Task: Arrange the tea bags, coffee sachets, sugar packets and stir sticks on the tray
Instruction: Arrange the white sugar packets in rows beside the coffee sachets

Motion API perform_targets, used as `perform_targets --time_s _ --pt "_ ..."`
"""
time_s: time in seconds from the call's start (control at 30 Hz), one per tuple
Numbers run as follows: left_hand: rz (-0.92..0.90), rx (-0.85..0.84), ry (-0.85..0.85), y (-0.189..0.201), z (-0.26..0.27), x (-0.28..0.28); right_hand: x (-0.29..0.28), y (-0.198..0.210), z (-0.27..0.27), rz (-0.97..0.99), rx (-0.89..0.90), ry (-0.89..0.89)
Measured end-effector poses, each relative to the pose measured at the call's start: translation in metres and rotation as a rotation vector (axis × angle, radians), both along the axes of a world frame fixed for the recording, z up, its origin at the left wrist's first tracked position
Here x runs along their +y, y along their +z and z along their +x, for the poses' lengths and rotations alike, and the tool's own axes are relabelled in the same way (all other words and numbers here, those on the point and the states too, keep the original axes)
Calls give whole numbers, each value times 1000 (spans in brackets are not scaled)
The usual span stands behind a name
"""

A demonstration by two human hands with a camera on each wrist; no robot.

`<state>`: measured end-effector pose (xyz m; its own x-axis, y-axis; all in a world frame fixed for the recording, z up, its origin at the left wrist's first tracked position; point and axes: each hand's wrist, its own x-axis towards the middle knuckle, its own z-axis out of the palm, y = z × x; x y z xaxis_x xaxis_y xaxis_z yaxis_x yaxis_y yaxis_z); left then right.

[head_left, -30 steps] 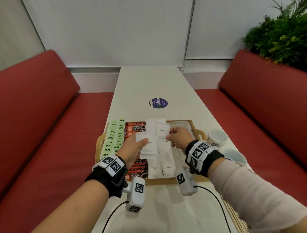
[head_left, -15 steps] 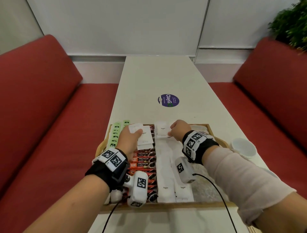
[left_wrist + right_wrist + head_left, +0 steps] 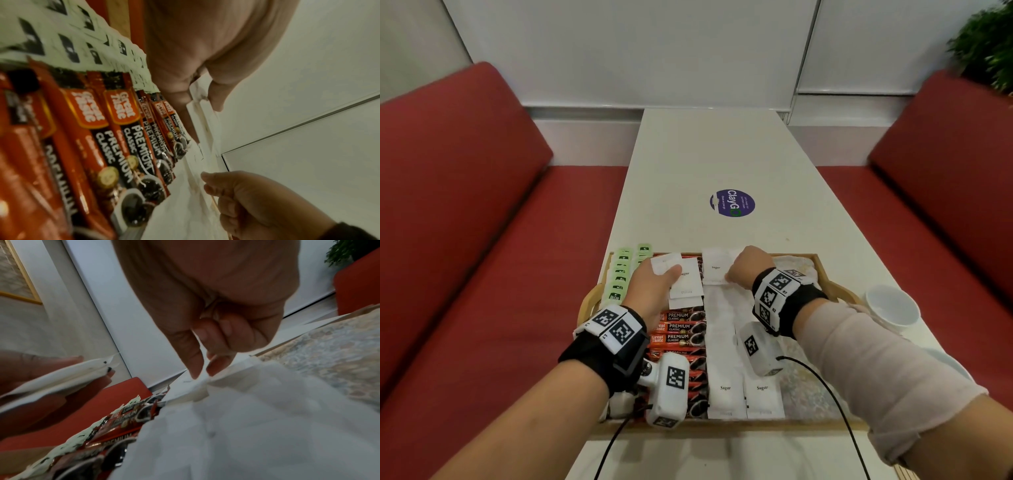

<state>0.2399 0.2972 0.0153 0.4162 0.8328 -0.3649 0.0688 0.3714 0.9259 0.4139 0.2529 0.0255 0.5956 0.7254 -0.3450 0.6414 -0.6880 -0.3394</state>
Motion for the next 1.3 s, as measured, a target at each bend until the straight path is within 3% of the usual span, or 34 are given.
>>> perform_targets --time_s 0.1,0.17,0.27,0.53,0.8,0.93,1.3 --pt "-2 -15 8 3 0 -3 -10 7 -5 198 91 -5" --pt "14 -23 19 6 1 -6 -21 16 -14 348 274 8" --pt "54 -27 26 9 4 -12 -38 28 -28 315 504 58" --pt "53 -68 -17 21 11 -29 -50 28 -29 399 625 -59" --pt "12 -51 43 16 9 -21 -46 27 9 489 465 -291" --pt "-15 -42 79 13 9 -16 -40 17 28 341 282 -267" --pt "-21 -14 50 7 9 -11 -34 4 23 138 162 -207"
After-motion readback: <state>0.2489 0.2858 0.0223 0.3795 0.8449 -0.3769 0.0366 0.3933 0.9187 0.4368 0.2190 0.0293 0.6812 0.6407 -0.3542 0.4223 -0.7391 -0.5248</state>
